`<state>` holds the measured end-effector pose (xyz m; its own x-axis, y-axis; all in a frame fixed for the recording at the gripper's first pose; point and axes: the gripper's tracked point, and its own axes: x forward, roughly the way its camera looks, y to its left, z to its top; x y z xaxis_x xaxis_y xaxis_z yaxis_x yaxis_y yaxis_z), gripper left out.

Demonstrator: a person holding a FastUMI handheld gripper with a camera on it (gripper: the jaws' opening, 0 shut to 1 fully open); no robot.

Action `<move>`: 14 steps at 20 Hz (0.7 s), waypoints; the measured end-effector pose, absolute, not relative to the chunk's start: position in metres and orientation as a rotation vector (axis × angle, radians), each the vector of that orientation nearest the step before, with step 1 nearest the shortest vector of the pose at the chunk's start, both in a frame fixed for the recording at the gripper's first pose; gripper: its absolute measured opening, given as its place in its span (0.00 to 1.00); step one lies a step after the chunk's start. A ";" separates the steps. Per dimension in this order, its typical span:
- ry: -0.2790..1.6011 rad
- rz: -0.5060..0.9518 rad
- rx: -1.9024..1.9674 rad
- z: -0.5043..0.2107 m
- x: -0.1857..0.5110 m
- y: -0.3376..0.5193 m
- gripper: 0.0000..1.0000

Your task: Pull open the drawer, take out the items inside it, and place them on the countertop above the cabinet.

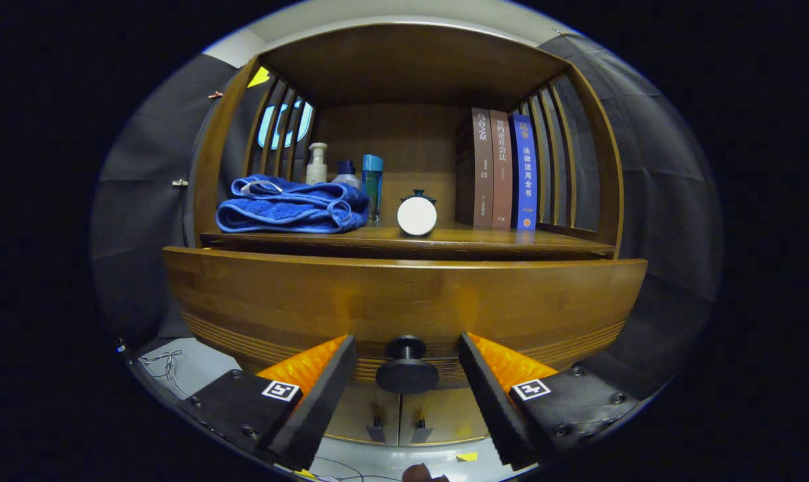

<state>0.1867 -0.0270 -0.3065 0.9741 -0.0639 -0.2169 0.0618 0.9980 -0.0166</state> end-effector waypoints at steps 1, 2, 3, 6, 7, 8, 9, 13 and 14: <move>0.221 -0.064 -0.003 -0.308 0.192 -0.027 0.99; 0.224 -0.065 0.001 -0.309 0.196 -0.027 0.99; 0.225 -0.066 0.000 -0.310 0.199 -0.027 0.99; 0.228 -0.069 -0.011 -0.312 0.208 -0.026 0.99; 0.230 -0.070 -0.010 -0.312 0.210 -0.027 0.99; 0.232 -0.070 -0.008 -0.312 0.213 -0.028 0.99; 0.233 -0.071 -0.008 -0.313 0.217 -0.028 0.99; 0.225 -0.082 -0.024 -0.316 0.222 -0.026 1.00; 0.226 -0.083 -0.032 -0.316 0.222 -0.025 1.00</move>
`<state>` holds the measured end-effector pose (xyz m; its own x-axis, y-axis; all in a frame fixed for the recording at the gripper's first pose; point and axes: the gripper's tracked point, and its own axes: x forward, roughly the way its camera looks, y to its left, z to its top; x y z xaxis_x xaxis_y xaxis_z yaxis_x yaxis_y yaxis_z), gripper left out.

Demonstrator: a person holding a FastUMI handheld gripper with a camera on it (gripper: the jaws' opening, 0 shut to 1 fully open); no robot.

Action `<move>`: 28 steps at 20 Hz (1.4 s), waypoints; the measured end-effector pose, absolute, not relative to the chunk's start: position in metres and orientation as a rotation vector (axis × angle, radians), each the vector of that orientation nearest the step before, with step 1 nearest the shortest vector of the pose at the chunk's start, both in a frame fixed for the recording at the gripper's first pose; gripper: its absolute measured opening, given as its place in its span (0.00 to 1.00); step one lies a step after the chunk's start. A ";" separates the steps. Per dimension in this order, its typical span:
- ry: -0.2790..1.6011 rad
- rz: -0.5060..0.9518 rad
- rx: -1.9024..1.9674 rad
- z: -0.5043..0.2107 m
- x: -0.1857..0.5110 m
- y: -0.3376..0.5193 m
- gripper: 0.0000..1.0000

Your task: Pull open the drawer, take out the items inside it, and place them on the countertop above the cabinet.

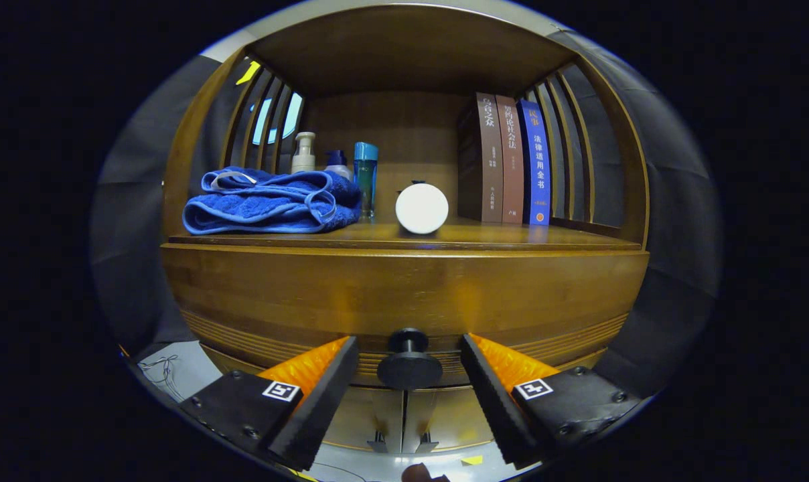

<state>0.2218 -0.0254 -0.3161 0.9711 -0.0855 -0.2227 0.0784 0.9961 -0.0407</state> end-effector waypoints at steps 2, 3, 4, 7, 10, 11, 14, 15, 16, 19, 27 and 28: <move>0.235 -0.080 -0.026 -0.319 0.222 -0.024 1.00; 0.244 -0.075 -0.013 -0.321 0.221 -0.022 0.99; 0.253 -0.074 0.000 -0.321 0.219 -0.021 1.00; 0.222 -0.089 0.008 -0.303 0.209 -0.024 0.99; 0.175 -0.067 0.001 -0.269 0.196 -0.019 0.99; 0.163 -0.056 -0.002 -0.256 0.190 -0.016 0.99; 0.124 -0.049 -0.009 -0.212 0.172 -0.015 0.99; 0.120 -0.044 -0.001 -0.200 0.166 -0.014 0.99; 0.117 -0.041 0.010 -0.189 0.160 -0.012 0.99; 0.093 -0.032 0.031 -0.157 0.142 -0.014 0.99; 0.035 -0.021 0.016 -0.092 0.108 -0.015 0.99; 0.031 -0.020 0.015 -0.086 0.104 -0.014 0.99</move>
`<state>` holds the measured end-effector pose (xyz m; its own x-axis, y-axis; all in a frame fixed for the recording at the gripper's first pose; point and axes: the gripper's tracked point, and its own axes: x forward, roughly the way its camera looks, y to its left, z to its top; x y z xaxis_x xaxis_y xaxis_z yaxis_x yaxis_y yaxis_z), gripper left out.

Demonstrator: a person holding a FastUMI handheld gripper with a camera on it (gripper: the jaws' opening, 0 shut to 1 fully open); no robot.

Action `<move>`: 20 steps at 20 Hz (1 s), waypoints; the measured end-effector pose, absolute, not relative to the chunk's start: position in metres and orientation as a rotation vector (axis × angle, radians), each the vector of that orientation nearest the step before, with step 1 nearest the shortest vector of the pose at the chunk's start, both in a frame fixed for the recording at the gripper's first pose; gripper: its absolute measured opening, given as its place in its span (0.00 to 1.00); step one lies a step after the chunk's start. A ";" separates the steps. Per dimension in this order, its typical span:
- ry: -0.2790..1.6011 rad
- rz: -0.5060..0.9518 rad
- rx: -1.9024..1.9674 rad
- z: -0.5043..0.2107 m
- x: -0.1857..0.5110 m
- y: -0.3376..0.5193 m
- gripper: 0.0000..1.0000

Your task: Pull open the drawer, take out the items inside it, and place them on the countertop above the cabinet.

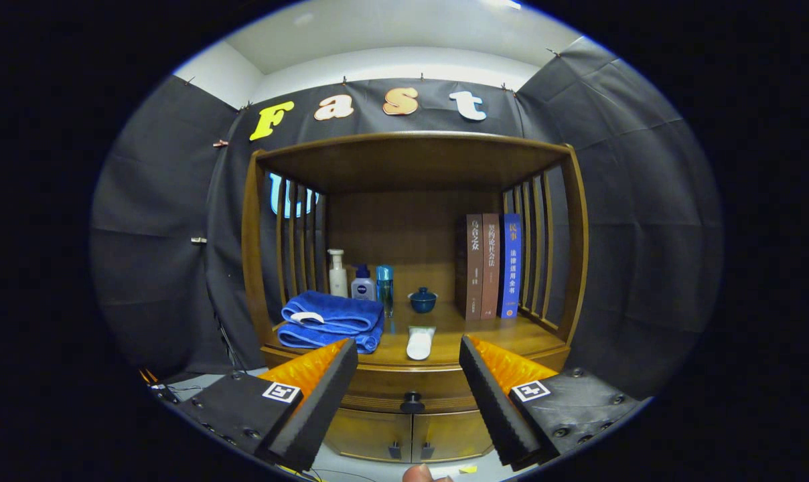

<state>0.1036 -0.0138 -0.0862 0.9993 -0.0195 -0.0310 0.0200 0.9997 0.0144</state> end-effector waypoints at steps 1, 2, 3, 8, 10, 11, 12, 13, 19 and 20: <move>0.031 -0.019 0.015 -0.081 0.100 -0.012 0.99; 0.028 -0.014 0.019 -0.077 0.096 -0.010 0.99; 0.026 -0.010 0.021 -0.072 0.093 -0.007 0.99; -0.006 0.006 0.018 -0.049 0.081 0.001 0.99; -0.020 0.008 0.013 -0.042 0.078 0.002 0.99; -0.023 0.009 0.011 -0.040 0.077 0.003 0.99; -0.024 0.008 0.010 -0.038 0.077 0.002 0.99; -0.030 0.008 0.011 -0.036 0.076 0.003 0.99; -0.034 0.001 0.002 -0.037 0.077 -0.002 0.99; -0.033 0.002 0.005 -0.037 0.077 -0.002 0.99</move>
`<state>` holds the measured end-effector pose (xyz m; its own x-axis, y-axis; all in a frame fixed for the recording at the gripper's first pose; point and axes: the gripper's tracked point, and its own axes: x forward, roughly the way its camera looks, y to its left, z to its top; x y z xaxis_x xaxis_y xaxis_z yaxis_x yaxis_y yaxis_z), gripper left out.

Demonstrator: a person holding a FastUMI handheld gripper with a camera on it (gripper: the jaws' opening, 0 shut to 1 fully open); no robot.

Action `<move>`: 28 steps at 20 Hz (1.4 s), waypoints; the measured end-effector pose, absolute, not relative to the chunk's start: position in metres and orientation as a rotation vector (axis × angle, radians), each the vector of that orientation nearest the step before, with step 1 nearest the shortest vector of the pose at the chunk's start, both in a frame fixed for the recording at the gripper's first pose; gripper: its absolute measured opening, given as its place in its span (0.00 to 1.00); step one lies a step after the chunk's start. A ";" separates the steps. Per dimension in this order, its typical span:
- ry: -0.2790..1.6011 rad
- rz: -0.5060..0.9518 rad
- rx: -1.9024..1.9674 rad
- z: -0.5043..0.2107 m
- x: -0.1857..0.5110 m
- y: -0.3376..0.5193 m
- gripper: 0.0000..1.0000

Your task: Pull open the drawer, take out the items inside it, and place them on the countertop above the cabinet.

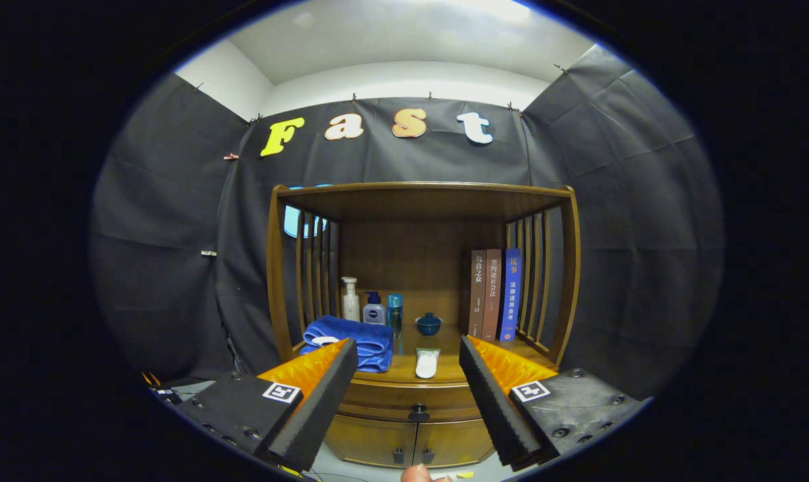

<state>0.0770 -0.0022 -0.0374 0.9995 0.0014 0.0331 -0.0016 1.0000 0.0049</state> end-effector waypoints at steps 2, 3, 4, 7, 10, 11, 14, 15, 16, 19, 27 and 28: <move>-0.038 -0.003 0.014 -0.037 0.077 -0.005 0.99; -0.038 -0.005 0.016 -0.036 0.077 -0.006 0.99; -0.038 -0.006 0.017 -0.037 0.077 -0.006 0.99; -0.039 -0.006 0.012 -0.036 0.078 -0.008 0.99; -0.039 -0.002 0.002 -0.037 0.078 -0.007 0.99; -0.040 0.000 0.001 -0.038 0.077 -0.007 0.99; -0.043 -0.001 -0.005 -0.037 0.077 -0.006 0.99; -0.044 -0.002 -0.003 -0.036 0.077 -0.006 0.99; -0.045 0.000 -0.002 -0.036 0.077 -0.006 0.99; -0.046 -0.002 -0.006 -0.036 0.076 -0.007 0.99; -0.053 -0.005 -0.026 -0.036 0.077 -0.008 0.99; -0.053 -0.003 -0.029 -0.036 0.077 -0.006 0.99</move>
